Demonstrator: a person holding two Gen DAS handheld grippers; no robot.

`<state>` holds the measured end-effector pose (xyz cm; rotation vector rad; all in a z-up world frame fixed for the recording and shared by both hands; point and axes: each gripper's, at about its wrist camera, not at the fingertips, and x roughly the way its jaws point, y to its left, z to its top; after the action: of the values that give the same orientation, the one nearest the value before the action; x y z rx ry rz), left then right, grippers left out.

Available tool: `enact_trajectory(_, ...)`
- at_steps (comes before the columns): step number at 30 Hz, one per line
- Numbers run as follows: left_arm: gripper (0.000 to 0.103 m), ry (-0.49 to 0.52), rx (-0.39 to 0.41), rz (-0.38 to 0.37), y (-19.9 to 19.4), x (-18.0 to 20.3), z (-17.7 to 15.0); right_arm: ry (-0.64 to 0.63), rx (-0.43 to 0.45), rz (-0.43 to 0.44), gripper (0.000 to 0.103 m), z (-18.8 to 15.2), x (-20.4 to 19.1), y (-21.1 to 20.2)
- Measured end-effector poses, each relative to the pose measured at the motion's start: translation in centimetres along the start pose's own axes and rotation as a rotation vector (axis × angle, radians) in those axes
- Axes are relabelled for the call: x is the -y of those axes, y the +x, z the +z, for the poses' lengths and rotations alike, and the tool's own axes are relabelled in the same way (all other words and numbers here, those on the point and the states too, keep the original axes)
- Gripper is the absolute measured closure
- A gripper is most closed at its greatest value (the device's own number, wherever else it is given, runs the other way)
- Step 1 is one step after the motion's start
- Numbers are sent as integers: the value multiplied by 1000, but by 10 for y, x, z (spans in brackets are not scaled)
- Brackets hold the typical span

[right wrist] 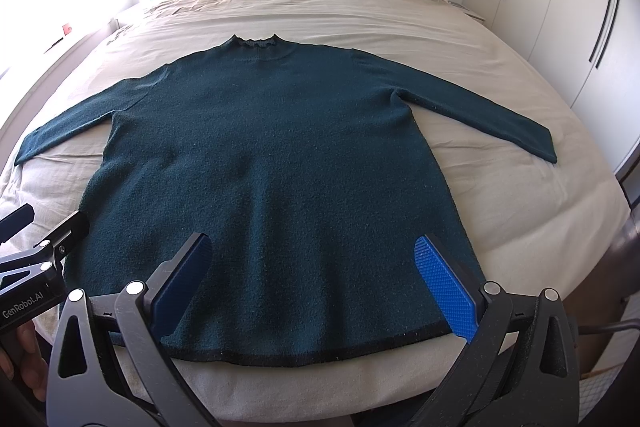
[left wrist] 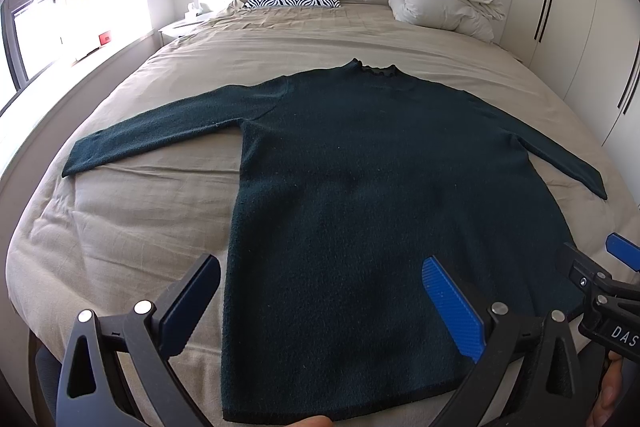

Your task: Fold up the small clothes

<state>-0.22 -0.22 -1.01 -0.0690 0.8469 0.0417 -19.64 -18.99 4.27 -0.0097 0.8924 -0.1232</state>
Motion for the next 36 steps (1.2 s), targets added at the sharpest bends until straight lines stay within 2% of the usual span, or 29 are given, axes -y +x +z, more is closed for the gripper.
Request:
enact_trajectory(33,0,-2,-35,-5,9,1,-1,-10,-12,-8,0,0,-4,7)
enact_trajectory(36,0,8,-17,1,9,3,-1,-10,-12,-9,0,0,-4,6)
